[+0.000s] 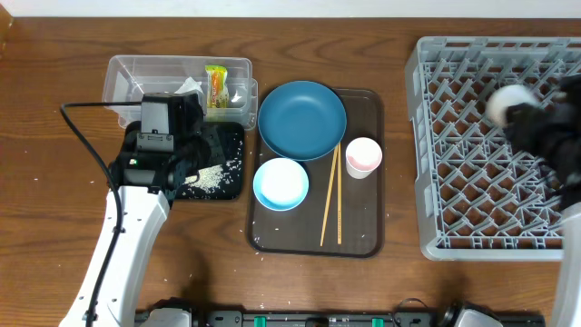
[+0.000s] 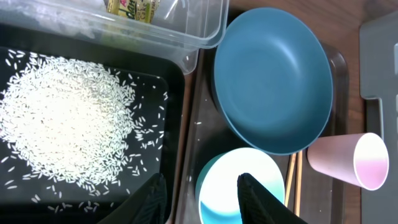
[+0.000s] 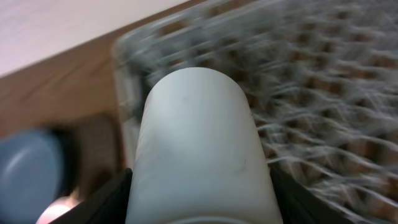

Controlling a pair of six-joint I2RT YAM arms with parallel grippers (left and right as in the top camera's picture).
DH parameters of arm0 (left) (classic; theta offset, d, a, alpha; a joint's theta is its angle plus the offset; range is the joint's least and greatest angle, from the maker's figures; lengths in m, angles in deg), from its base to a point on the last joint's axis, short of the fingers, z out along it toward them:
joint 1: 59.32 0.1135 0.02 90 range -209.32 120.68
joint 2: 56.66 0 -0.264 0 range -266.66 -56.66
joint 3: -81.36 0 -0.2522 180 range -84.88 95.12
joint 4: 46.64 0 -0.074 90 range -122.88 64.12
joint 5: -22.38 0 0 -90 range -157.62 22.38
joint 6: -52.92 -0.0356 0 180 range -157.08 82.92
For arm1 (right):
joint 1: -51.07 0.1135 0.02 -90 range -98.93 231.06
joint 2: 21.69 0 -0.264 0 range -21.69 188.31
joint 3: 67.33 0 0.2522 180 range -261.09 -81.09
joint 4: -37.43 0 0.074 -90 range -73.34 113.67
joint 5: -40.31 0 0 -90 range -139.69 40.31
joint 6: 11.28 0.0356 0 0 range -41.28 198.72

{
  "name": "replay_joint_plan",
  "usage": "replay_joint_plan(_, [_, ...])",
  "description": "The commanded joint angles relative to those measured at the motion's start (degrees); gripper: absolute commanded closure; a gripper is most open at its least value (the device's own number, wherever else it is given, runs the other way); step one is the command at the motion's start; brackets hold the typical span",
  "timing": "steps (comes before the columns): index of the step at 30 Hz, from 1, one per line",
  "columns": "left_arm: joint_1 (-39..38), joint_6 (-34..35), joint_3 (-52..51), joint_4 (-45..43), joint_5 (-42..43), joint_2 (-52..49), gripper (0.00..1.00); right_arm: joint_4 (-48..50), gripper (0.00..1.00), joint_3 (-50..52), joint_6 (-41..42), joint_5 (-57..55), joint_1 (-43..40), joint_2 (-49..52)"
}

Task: Sort waste into correct bins and load items into the dishwasher rack
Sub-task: 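Carry the white cup with the right gripper into the dish rack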

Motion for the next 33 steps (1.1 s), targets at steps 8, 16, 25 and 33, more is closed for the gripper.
replay_joint_plan(8, [0.2,-1.1,0.4,0.6,-1.7,0.2,0.60,-6.8,0.99,-10.9,5.4,-15.3,-14.8,15.1])
replay_joint_plan(16, [0.2,-1.1,0.4,0.6,-1.7,0.2,0.59,-3.9,0.99,-11.1,7.2,-17.2,-23.6,23.7])
replay_joint_plan(25, [0.2,-1.1,0.4,1.5,-1.7,0.1,0.59,-2.6,0.99,-11.1,7.4,-17.6,-28.4,30.2])
replay_joint_plan(33, [0.2,-1.1,0.4,1.5,-1.7,0.1,0.59,-1.5,0.22,-12.0,7.4,-5.8,-28.6,30.3])
